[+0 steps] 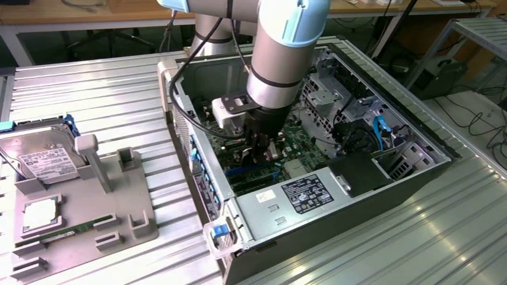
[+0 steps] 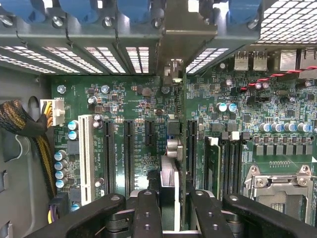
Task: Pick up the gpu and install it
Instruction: 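Insert the gpu into the slot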
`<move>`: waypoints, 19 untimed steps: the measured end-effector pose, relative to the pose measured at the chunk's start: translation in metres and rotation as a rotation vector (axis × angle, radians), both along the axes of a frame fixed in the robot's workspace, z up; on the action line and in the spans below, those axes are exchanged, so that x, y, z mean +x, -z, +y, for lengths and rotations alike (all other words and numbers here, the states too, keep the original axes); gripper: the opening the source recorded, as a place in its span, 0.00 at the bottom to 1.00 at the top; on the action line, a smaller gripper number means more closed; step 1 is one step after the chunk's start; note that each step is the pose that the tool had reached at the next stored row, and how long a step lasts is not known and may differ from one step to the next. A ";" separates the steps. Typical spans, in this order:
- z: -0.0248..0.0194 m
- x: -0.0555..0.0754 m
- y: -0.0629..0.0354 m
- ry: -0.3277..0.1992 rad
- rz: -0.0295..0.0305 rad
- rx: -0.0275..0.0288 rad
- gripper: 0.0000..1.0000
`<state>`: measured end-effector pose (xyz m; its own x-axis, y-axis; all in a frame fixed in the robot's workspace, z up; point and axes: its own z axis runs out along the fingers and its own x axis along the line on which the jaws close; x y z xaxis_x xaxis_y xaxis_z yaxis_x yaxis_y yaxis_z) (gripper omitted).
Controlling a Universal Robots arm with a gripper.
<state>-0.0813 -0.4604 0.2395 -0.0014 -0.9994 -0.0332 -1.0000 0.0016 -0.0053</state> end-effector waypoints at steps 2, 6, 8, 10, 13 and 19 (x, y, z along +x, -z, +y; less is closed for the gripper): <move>0.0000 -0.001 0.0002 0.000 0.0000 0.0000 0.28; 0.0000 -0.001 0.0015 0.000 0.0000 0.0001 0.28; 0.0000 -0.001 0.0022 0.000 0.0002 -0.0002 0.28; 0.0000 -0.001 0.0035 0.000 0.0002 -0.0003 0.28; -0.0002 -0.001 0.0074 0.000 0.0016 -0.0015 0.28; 0.0000 -0.001 0.0091 0.000 0.0012 -0.0001 0.28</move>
<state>-0.0821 -0.4604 0.2305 -0.0014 -0.9995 -0.0331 -1.0000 0.0015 -0.0041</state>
